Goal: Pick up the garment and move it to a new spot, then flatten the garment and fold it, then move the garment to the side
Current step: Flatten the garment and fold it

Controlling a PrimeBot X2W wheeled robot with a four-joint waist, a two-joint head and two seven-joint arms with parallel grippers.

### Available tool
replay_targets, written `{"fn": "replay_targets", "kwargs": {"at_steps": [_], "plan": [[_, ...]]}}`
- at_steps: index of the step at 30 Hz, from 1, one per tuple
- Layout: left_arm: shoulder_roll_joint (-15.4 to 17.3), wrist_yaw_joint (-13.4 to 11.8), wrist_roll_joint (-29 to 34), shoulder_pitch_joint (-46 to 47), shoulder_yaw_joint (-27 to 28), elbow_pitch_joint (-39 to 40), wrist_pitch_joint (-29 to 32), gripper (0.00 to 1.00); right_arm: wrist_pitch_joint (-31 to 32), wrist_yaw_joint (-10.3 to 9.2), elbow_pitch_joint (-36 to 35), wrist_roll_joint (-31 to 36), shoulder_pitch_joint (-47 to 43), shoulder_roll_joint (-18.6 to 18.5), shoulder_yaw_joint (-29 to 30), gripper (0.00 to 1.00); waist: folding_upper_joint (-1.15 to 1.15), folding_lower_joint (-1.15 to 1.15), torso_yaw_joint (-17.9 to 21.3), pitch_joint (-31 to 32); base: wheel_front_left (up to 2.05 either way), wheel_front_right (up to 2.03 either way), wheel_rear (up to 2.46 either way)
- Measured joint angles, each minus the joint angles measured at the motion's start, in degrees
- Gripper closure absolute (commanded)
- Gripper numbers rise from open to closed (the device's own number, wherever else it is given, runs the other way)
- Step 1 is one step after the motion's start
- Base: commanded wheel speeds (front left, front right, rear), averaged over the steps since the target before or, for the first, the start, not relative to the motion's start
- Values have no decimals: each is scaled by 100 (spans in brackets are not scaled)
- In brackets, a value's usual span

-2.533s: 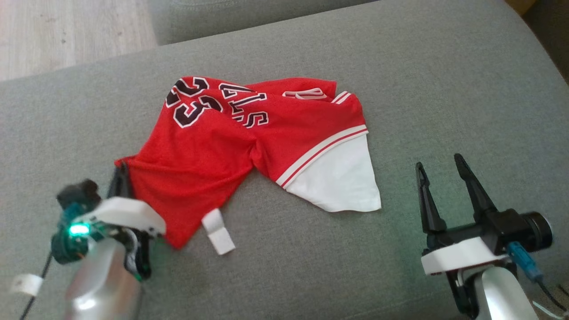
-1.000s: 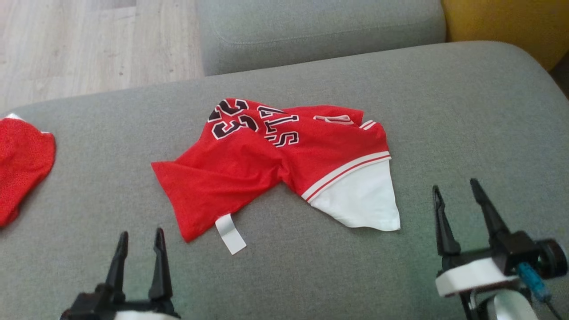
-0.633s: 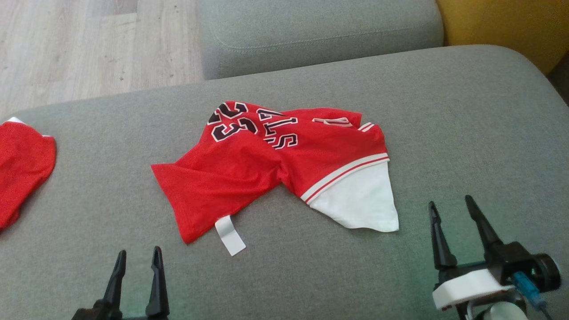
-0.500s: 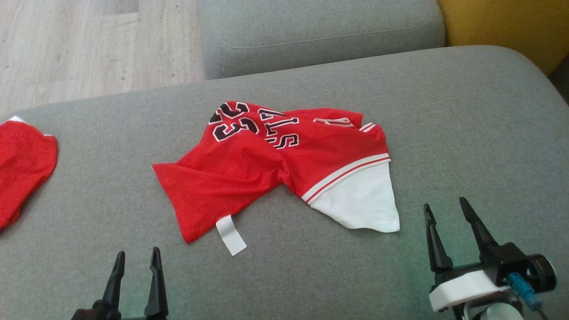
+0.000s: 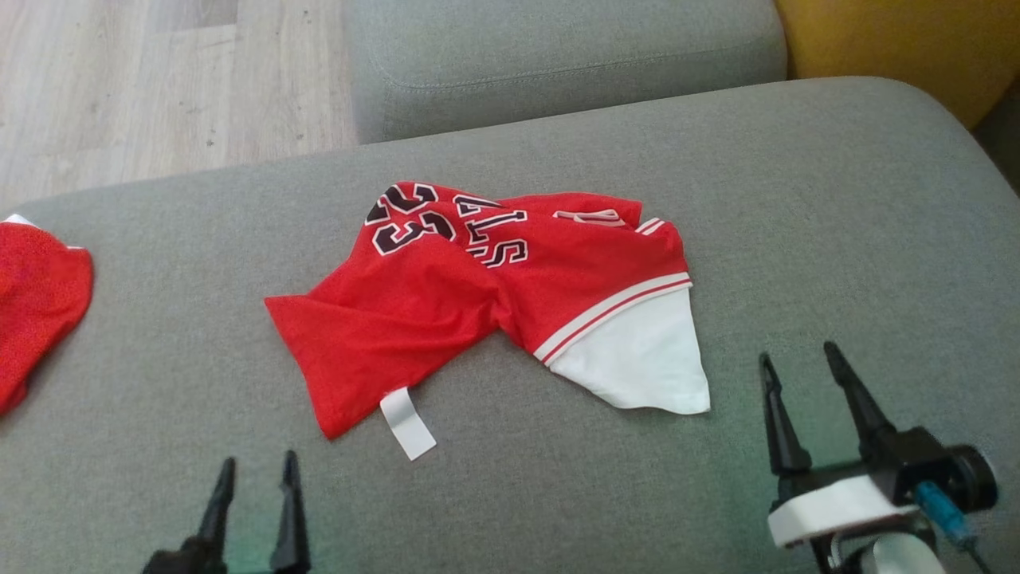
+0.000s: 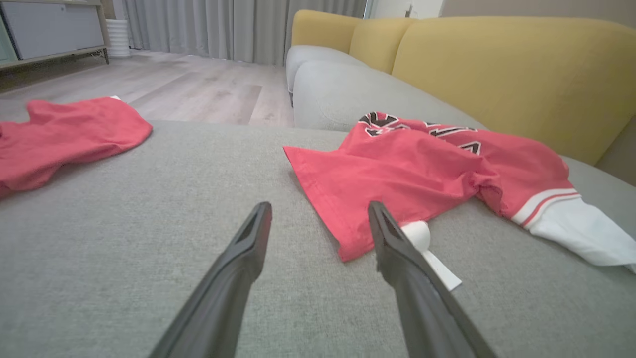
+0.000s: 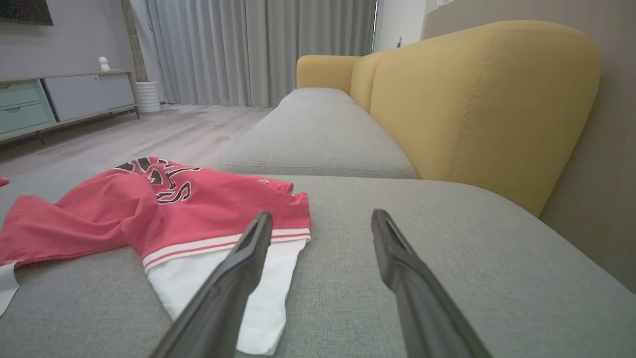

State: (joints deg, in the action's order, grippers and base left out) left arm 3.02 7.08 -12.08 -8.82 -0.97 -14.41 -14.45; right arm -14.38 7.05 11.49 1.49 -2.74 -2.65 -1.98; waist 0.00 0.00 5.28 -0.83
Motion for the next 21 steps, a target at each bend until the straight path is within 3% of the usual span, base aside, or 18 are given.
{"fn": "replay_targets", "kwargs": {"at_steps": [3,8,15,21], "plan": [[2,0,120,138,-144,-162,56,0,0,0,-99,1,90,-1,-4,0,0,0,14,-44,0,0,0],[32,1,325,831,-490,-370,744,0,36,0,21,12,592,-1,-242,0,0,1,29,-202,0,0,0],[58,-1,509,1400,-840,-672,1603,0,1163,0,561,1,927,-3,-584,0,0,1,51,-501,0,0,0],[82,-75,559,1591,-876,-950,1846,0,1798,0,937,-101,1051,-4,-717,0,0,1,77,-799,0,0,0]]}}
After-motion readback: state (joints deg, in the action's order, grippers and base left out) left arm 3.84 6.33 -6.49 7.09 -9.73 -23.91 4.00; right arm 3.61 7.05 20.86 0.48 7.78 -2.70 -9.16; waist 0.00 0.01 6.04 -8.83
